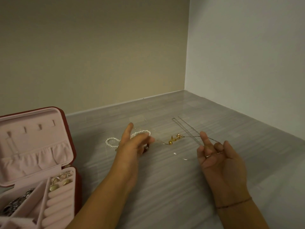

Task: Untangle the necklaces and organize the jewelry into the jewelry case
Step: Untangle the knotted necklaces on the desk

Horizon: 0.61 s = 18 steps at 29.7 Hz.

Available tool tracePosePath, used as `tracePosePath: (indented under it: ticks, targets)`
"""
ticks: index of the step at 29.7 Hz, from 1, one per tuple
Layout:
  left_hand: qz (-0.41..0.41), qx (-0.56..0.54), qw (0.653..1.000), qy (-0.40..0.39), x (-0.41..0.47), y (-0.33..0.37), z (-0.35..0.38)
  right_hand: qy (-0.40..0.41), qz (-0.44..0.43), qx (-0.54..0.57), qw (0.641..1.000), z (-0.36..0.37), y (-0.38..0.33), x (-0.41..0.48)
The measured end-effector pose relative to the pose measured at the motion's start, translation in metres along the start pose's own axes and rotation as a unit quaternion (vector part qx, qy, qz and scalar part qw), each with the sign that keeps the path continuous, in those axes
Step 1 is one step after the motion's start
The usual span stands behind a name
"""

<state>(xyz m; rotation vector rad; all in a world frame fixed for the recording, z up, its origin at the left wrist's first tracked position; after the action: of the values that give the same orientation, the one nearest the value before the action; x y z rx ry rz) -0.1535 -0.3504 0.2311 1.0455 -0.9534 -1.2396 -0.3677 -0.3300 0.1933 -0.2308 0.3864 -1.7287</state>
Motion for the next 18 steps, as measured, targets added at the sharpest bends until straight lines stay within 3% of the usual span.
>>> tracePosePath:
  ticks: [5,8,11,13,18]
  targets:
    - [-0.008,-0.130,0.991,0.020,0.001,0.007,-0.007,-0.005,-0.008,-0.002,1.000,-0.001,-0.002,-0.002]
    - [0.005,-0.092,0.996,0.014,0.001,0.010,-0.008,0.029,-0.031,-0.040,0.998,0.000,-0.005,-0.005]
    - [0.015,-0.045,0.999,0.012,0.000,0.015,-0.007,0.051,-0.099,-0.199,0.974,0.007,-0.015,-0.011]
    - [0.027,-0.031,0.999,0.000,-0.002,0.020,-0.004,0.064,-0.162,-0.366,0.914,0.009,-0.025,-0.016]
    - [0.082,0.029,0.994,-0.063,-0.006,0.037,0.005,0.063,-0.248,-0.667,0.699,0.018,-0.049,-0.024]
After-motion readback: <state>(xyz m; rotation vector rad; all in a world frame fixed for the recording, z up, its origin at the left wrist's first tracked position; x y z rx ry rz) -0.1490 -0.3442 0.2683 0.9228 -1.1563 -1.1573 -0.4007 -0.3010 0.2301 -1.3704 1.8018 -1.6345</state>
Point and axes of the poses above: each hand's wrist, its own x-axis towards the middle knuckle, its own z-axis out of the palm, y = z × x, the point moved 8 cm from there along x, towards the middle knuckle, and after that the axes turned 2 degrees about z, right-handed, at the moved point
